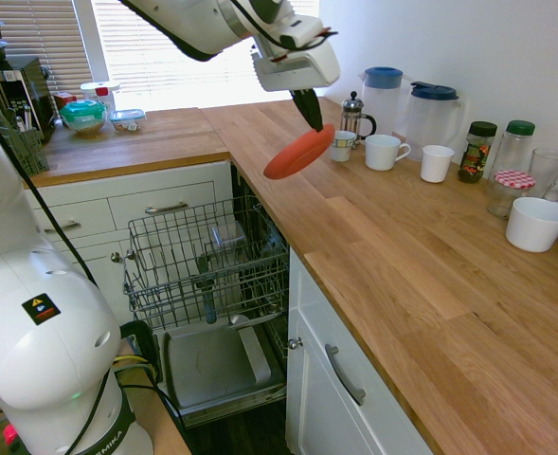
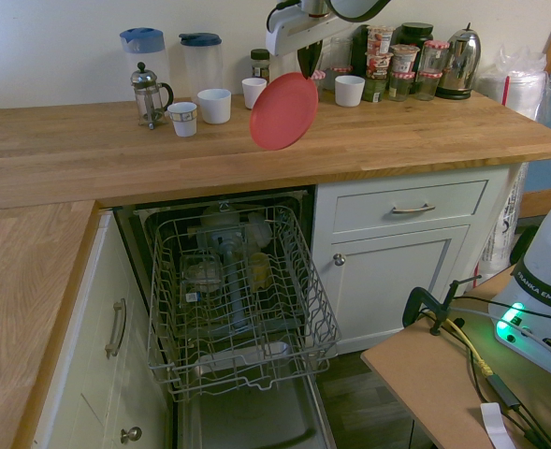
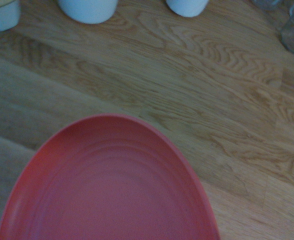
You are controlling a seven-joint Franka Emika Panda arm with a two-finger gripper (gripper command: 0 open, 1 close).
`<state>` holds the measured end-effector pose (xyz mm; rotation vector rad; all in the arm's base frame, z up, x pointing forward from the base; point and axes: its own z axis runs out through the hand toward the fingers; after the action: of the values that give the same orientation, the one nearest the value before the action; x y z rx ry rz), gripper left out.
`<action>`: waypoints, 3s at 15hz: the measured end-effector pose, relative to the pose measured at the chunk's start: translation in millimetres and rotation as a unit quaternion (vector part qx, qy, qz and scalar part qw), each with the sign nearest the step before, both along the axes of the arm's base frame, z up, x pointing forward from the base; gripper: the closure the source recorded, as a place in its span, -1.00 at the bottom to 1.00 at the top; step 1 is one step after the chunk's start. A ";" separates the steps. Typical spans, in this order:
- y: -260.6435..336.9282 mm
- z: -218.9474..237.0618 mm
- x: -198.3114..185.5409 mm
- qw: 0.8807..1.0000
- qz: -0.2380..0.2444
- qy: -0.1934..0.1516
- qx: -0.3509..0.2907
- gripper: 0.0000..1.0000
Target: Put the plate in the dishwasher
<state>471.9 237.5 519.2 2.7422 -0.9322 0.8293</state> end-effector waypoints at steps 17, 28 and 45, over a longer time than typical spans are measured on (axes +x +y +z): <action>204.3 -138.0 -107.0 0.893 0.311 -0.045 -0.323 1.00; 250.5 -228.9 -115.6 0.850 0.354 -0.050 -0.386 1.00; 247.6 -311.1 -161.1 0.833 0.368 -0.063 -0.409 1.00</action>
<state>310.8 485.1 208.1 2.1892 0.4903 1.1552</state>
